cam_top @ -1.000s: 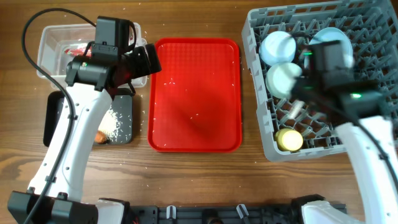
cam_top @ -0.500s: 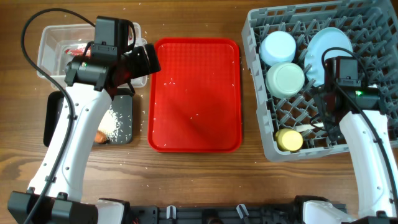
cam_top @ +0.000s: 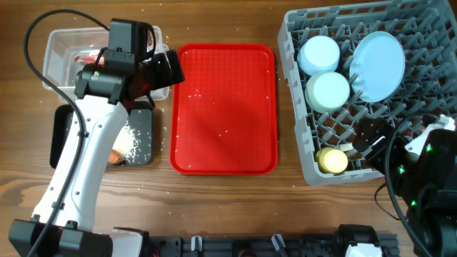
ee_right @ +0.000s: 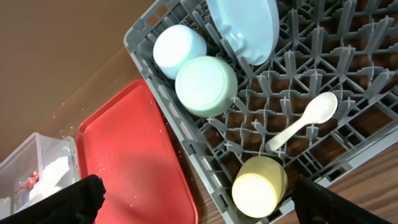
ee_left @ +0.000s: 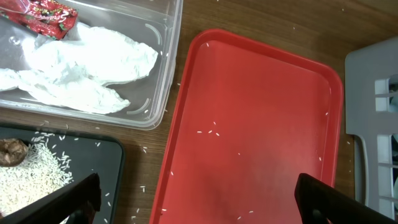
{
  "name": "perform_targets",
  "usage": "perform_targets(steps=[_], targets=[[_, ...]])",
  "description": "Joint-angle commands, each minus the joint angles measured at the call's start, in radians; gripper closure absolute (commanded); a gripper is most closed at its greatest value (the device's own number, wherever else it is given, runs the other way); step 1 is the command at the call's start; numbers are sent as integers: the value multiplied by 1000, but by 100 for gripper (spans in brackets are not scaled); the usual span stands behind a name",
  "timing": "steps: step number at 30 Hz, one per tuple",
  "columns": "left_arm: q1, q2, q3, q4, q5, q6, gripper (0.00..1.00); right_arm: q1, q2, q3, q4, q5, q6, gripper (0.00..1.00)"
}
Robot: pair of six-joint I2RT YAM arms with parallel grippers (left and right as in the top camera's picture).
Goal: Sort waste into correct bins and load items into the dishwasher rack
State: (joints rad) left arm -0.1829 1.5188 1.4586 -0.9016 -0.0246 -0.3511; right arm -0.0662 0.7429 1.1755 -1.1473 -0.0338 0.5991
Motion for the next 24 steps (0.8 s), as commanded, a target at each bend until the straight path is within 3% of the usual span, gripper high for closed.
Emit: perform_targets(steps=[1,5,10,14,20,24], targets=[[5,3,-2,2,5,-9,0,0,0,11,11,1,-24,0],[5,3,-2,2,5,-9,0,2,-50,-81,169,35,-245,0],[5,3,-2,2,5,-9,0,1,-333,-497,527,-12,-292,0],[5,3,-2,2,5,-9,0,1,-538,-775,766,-125,-489,0],[5,3,-2,2,5,-9,0,1,-723,-999,871,-125,-518,0],[5,3,-2,2,5,-9,0,12,-740,-1104,998,-125,-518,0]])
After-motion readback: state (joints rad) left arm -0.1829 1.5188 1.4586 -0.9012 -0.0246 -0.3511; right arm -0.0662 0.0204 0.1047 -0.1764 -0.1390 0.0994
